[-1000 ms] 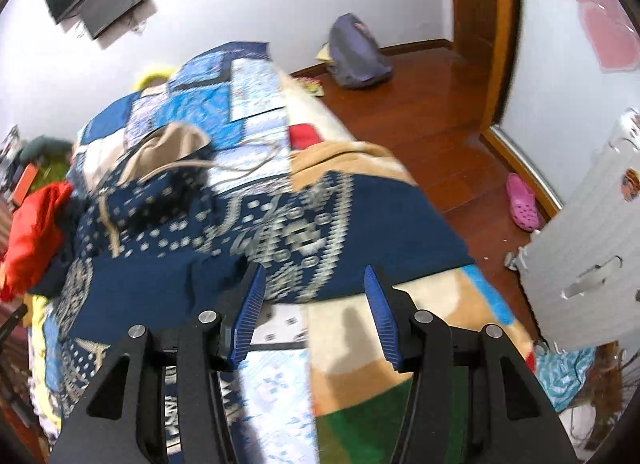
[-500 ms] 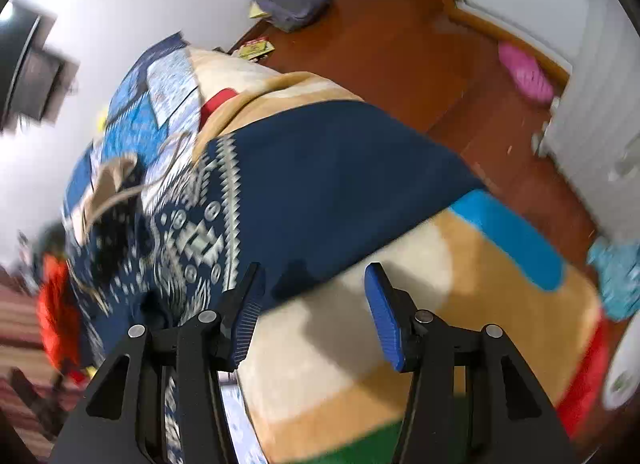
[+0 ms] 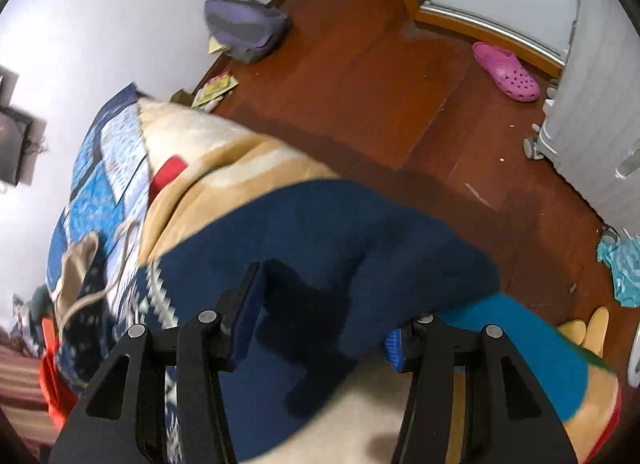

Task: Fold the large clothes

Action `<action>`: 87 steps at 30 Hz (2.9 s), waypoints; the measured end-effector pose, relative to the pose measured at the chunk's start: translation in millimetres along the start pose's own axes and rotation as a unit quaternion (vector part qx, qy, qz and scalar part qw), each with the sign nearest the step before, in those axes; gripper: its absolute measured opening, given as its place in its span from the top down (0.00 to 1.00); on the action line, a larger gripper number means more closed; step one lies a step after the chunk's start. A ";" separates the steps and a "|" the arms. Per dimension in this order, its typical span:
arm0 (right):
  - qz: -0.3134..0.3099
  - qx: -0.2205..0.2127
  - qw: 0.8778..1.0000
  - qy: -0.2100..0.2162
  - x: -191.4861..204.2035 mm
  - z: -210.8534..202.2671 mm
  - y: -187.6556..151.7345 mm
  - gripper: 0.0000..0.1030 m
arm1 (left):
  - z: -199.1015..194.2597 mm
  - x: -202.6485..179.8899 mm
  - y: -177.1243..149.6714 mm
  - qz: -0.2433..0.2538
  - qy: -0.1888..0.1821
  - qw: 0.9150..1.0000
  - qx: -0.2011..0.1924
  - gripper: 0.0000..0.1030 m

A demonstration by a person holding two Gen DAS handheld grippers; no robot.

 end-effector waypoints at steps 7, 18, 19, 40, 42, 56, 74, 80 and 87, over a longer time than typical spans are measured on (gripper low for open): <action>-0.052 -0.062 0.996 -0.031 20.7 -40.1 6.2 0.89 | -14.8 4.3 1.2 0.006 0.004 1.000 -0.013 0.43; -0.228 -0.167 0.953 0.110 155.1 -175.1 -36.0 0.92 | -43.9 5.6 -5.4 0.018 0.002 0.999 -0.028 0.43; -0.241 -0.167 0.948 0.123 167.9 -181.3 -46.6 0.92 | -46.6 5.5 -5.6 0.019 0.003 0.999 -0.030 0.43; -0.425 0.054 0.900 0.079 246.5 -58.7 -256.7 0.92 | -74.1 15.0 -40.1 0.043 0.013 0.999 -0.031 0.36; -0.428 0.086 0.898 0.055 238.1 -50.5 -266.4 0.84 | -72.1 17.0 -43.8 0.041 0.012 0.999 -0.027 0.35; -0.464 0.037 0.884 0.050 202.9 -113.1 -241.4 0.54 | -75.1 -28.8 -20.0 0.079 -0.003 0.996 -0.036 0.31; -0.352 -0.124 0.926 -0.061 91.1 -153.3 -121.5 0.54 | 23.1 -222.5 17.5 0.239 -0.076 0.967 0.035 0.26; -0.330 -0.117 0.934 -0.073 70.8 -141.4 -115.5 0.54 | 68.6 -264.8 5.0 0.258 -0.115 0.955 0.091 0.36; -0.321 -0.108 0.939 -0.064 66.2 -132.8 -117.9 0.54 | 106.3 -269.8 0.5 0.247 -0.096 0.958 0.108 0.60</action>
Point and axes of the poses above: each gripper's, at about its wrist camera, not at the fingertips, and z roughly the way its jaws point, x to its left, y to its top, the point moved 9 cm from there along z, roughly the way its jaws point, and after that the axes turned 5 degrees about -y, right-handed, at the moved point
